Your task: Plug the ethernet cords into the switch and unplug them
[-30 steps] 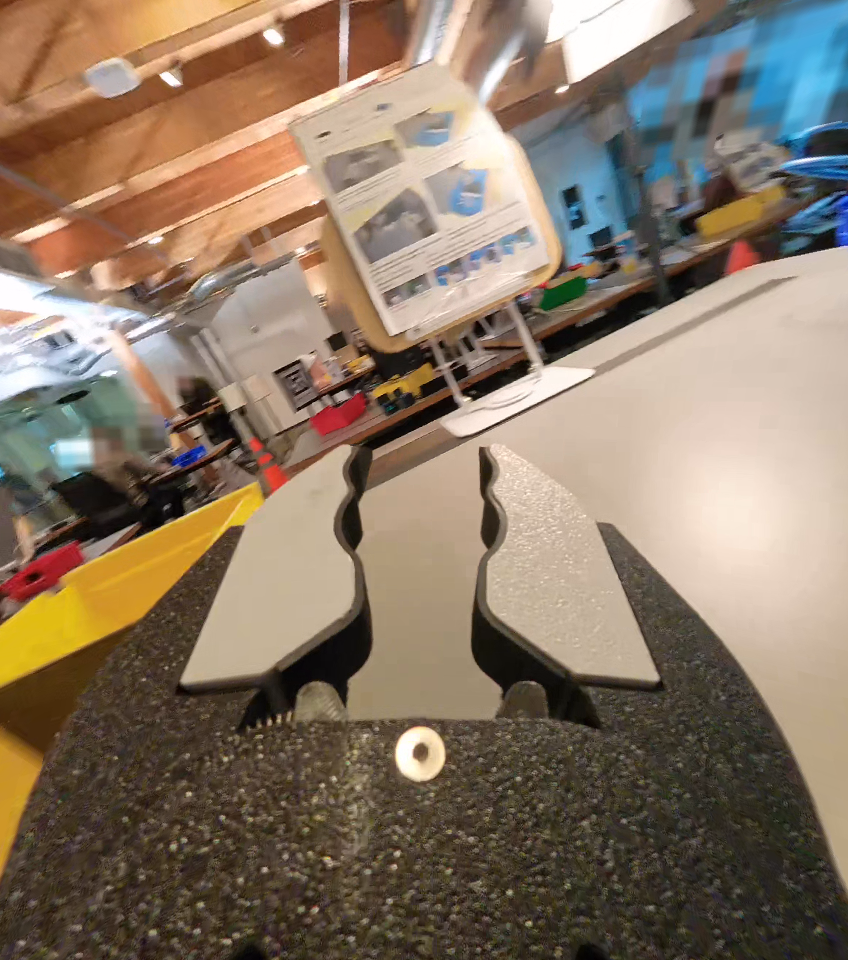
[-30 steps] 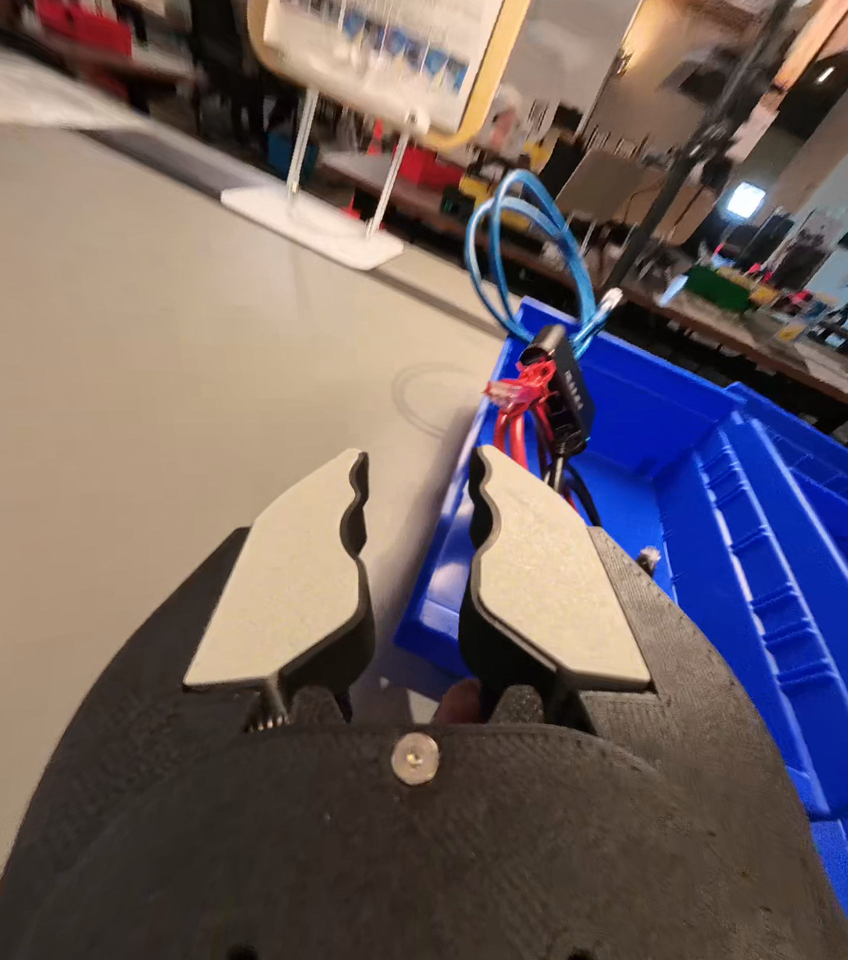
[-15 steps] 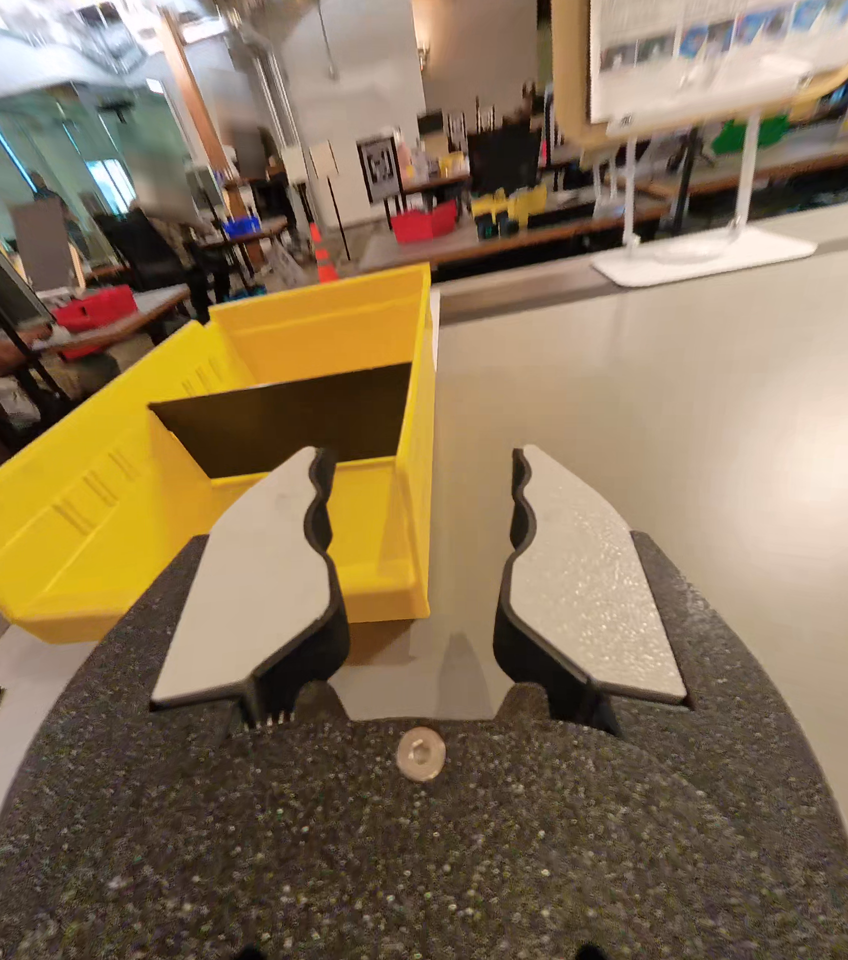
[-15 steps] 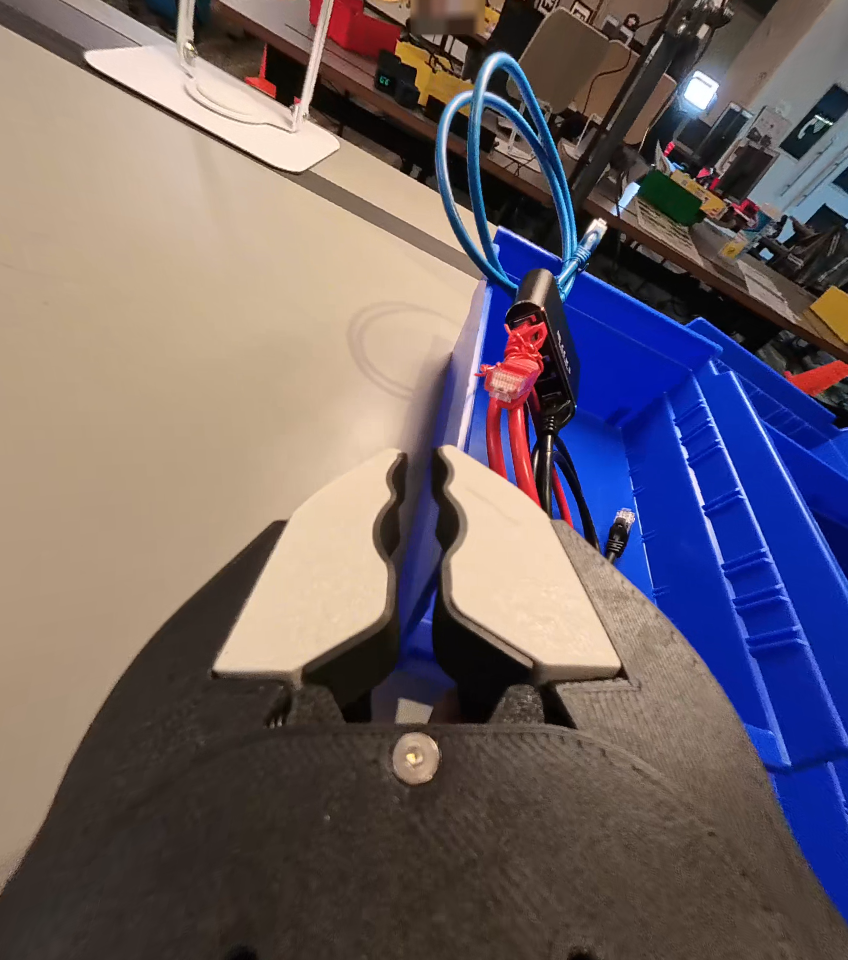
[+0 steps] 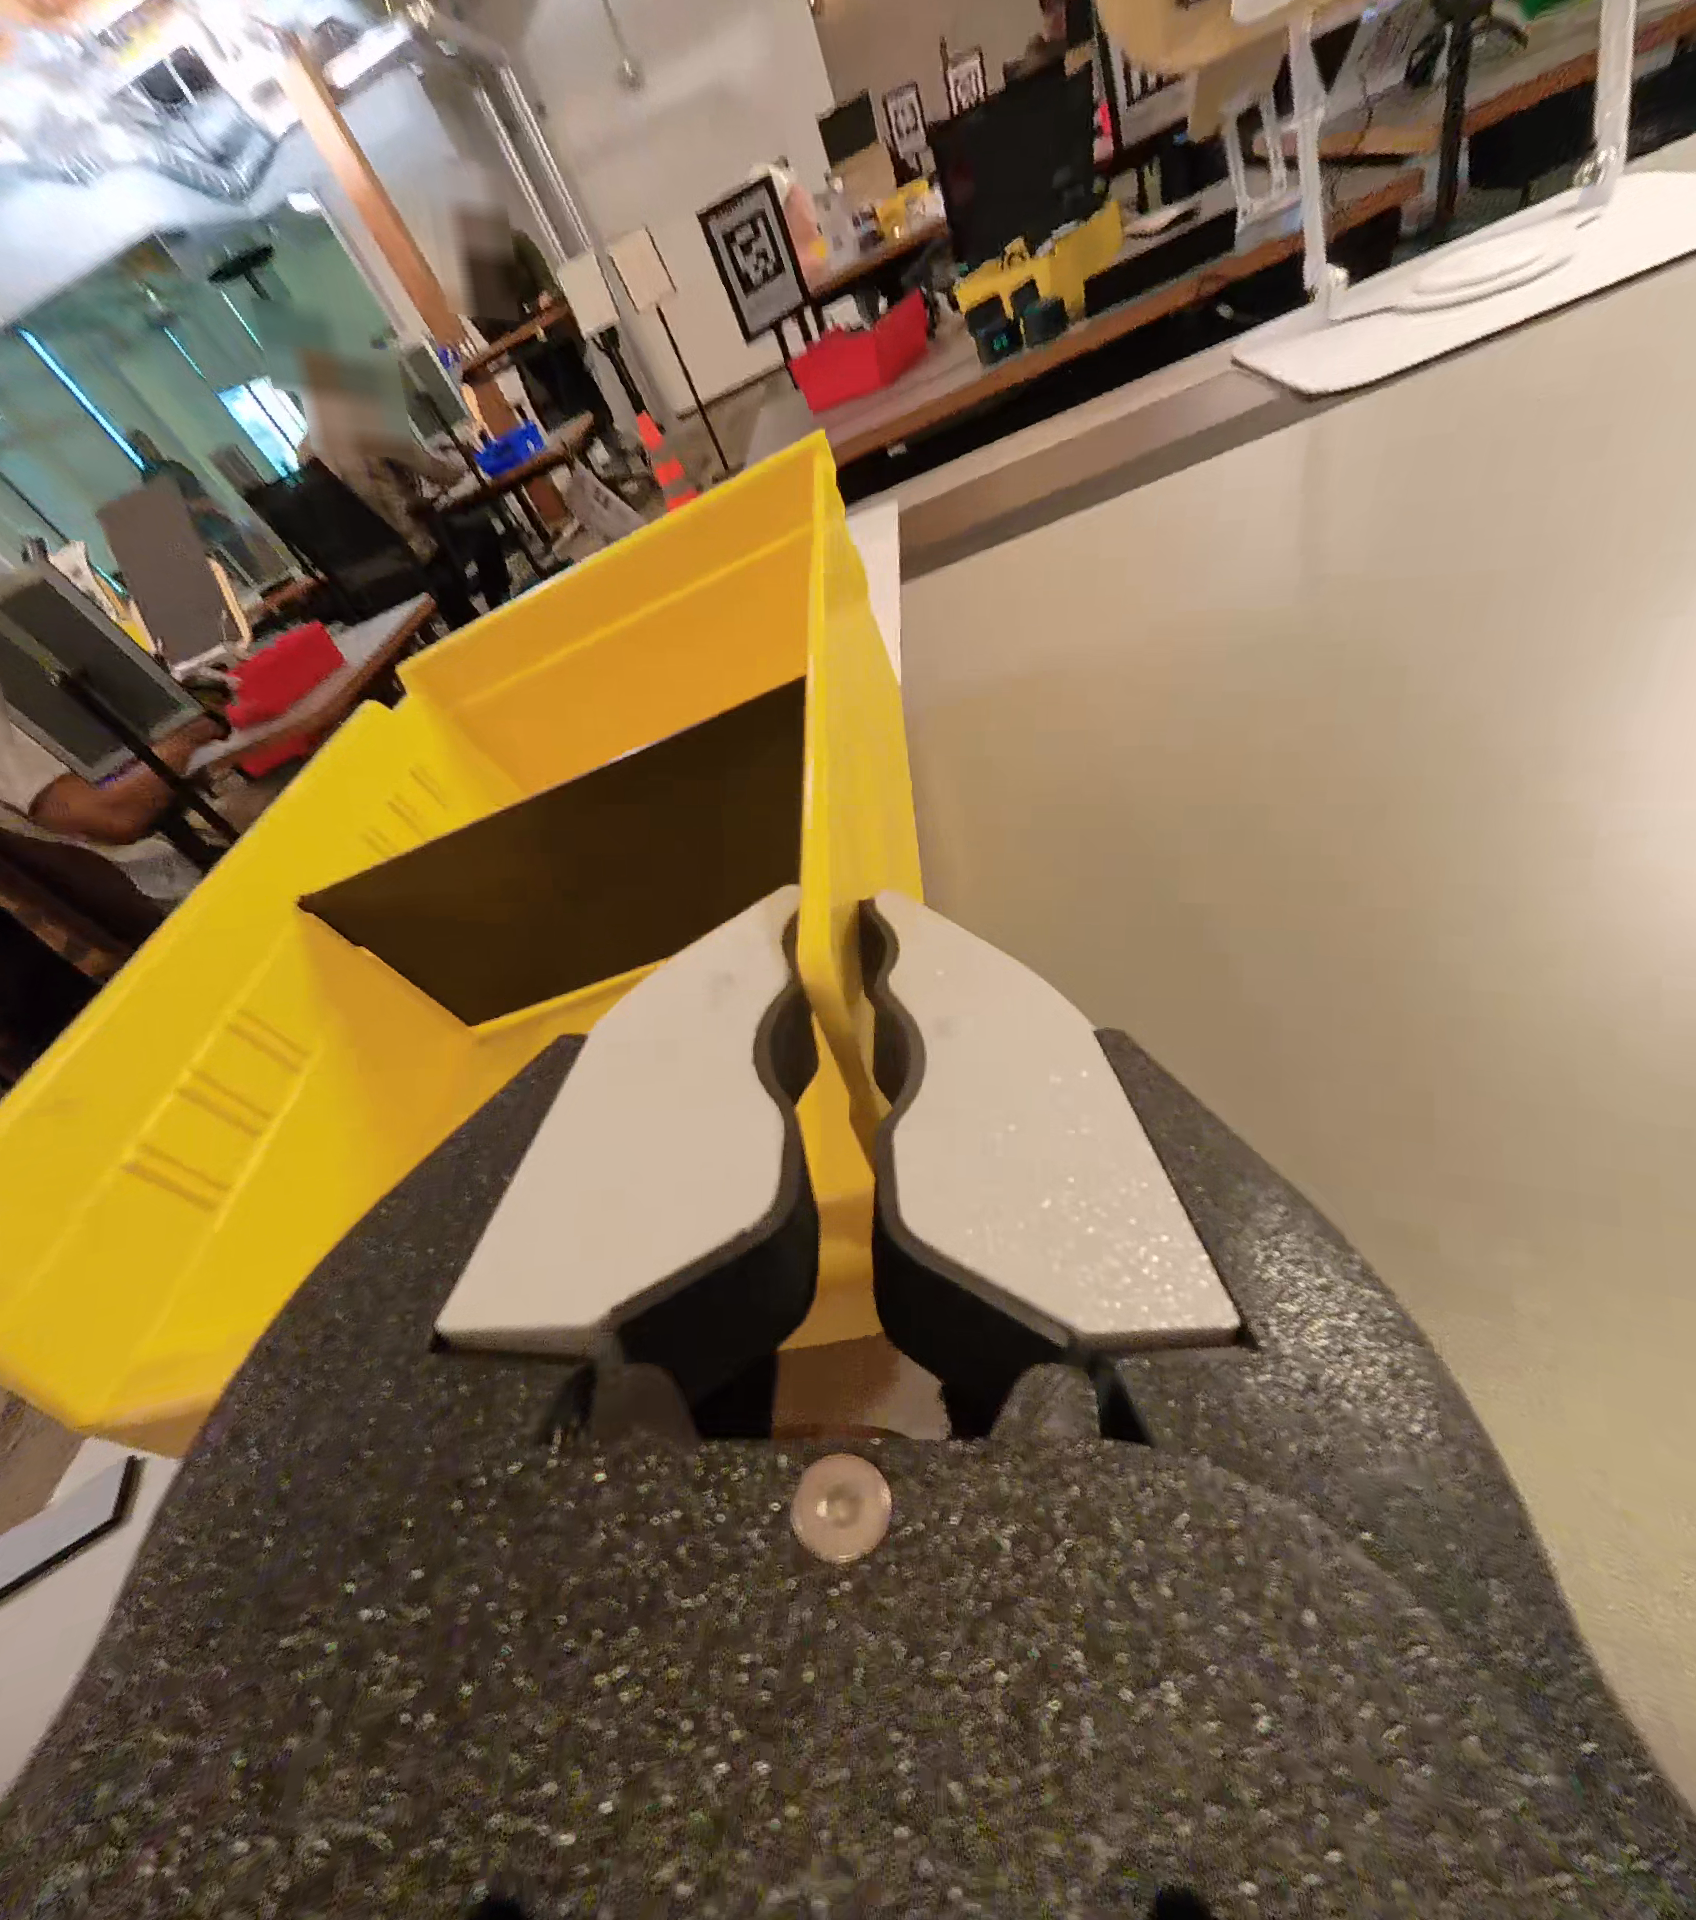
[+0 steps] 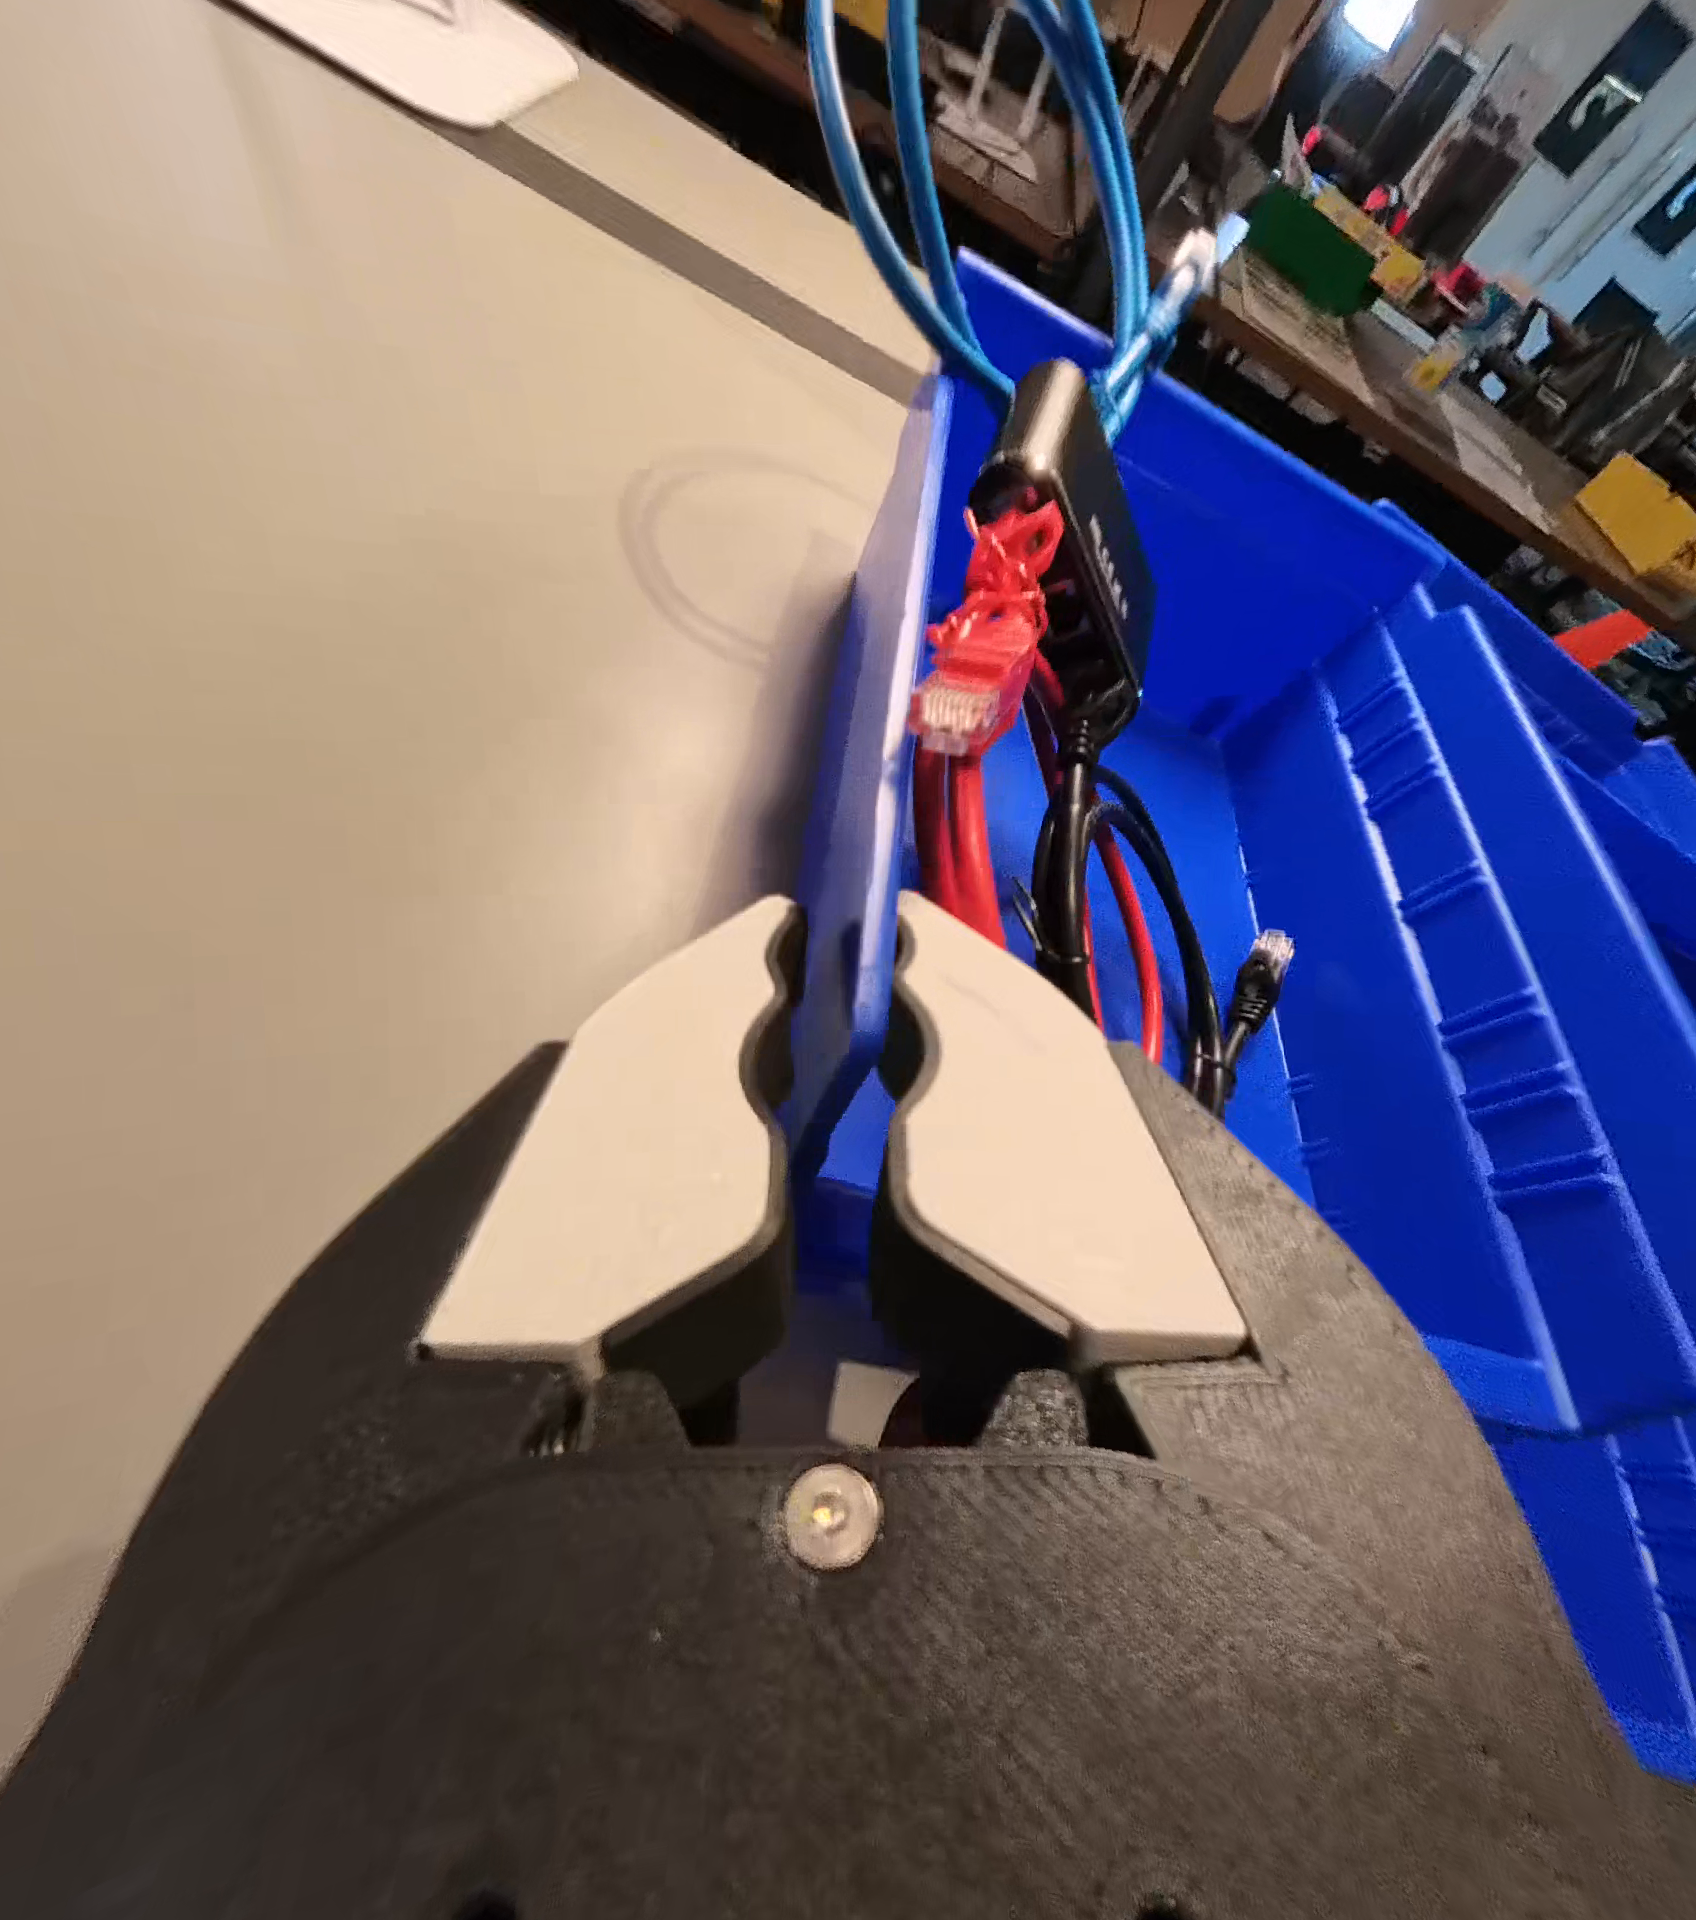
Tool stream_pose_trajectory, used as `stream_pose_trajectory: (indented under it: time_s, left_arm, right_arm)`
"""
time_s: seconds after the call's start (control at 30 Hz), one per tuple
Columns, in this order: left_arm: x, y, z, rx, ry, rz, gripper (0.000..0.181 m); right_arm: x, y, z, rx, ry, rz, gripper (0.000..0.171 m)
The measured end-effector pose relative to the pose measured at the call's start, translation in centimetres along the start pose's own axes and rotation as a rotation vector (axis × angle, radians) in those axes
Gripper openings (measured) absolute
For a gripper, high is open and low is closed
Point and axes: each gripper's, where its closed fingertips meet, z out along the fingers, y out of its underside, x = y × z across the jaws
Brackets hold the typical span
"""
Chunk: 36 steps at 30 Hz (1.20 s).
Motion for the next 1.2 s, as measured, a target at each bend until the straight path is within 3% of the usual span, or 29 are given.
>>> stream_pose_trajectory:
  time_s: [0.17,0.23,0.37,0.47,0.7,0.8,0.93,1.2]
  left_arm:
    - [0.1,-2.7,-2.5,0.221,0.015,-0.010,0.008]
    - [1.0,-4.8,-4.3,0.359,0.069,0.030,0.005]
    - [4.6,-5.5,-6.0,0.440,0.207,0.212,0.005]
    - [8.2,-6.0,-8.1,0.531,0.410,0.254,0.005]
    - [14.6,-7.4,-14.3,0.755,1.041,0.150,0.007]
    - [16.6,-6.6,-16.4,0.756,1.266,0.172,0.006]
    - [19.5,-5.2,-16.7,0.647,1.432,0.223,0.005]
    - [23.7,-6.5,-17.3,0.624,1.580,0.212,0.004]
  right_arm:
    - [0.2,-0.3,1.4,0.028,0.056,0.005,0.008]
    - [0.2,-0.4,1.4,0.030,0.052,0.003,0.008]
    - [-0.6,-0.6,1.1,0.047,-0.003,-0.012,0.007]
    - [-2.2,-1.3,1.0,0.072,-0.095,-0.027,0.007]
    - [-7.7,-4.2,1.9,0.152,-0.448,-0.104,0.007]
    - [-9.7,-5.5,2.7,0.174,-0.625,-0.150,0.006]
    - [-12.4,-7.2,3.9,0.192,-0.810,-0.205,0.006]
    - [-18.1,-11.3,6.6,0.278,-1.065,-0.344,0.006]
